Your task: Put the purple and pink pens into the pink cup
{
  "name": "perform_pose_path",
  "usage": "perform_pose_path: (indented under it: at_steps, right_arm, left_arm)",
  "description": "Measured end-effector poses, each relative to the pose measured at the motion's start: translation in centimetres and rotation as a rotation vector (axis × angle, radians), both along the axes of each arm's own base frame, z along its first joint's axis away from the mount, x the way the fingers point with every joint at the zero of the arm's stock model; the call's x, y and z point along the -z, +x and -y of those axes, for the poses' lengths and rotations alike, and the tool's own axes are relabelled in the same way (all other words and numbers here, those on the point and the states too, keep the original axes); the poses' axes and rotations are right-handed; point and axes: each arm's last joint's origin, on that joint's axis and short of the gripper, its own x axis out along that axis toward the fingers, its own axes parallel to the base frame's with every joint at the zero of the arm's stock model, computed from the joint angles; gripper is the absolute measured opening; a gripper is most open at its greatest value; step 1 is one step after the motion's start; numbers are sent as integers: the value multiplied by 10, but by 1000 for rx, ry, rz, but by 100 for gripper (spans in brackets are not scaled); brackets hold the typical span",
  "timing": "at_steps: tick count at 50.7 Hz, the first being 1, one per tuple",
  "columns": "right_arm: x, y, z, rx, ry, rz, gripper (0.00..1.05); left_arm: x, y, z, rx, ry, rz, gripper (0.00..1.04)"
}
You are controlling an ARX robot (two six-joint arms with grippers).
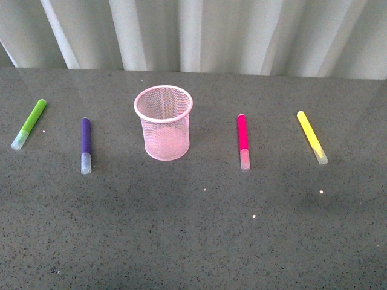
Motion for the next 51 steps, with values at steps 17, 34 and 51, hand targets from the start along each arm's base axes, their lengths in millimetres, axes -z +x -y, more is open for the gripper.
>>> perform_pose_path:
  at_steps: [17,34,51]
  right_arm:
    - [0,0,0,0,0,0,98]
    - [0,0,0,0,0,0,98]
    - [0,0,0,0,0,0,98]
  left_arm:
    - [0,0,0,0,0,0,98]
    - [0,0,0,0,0,0,98]
    - [0,0,0,0,0,0,98]
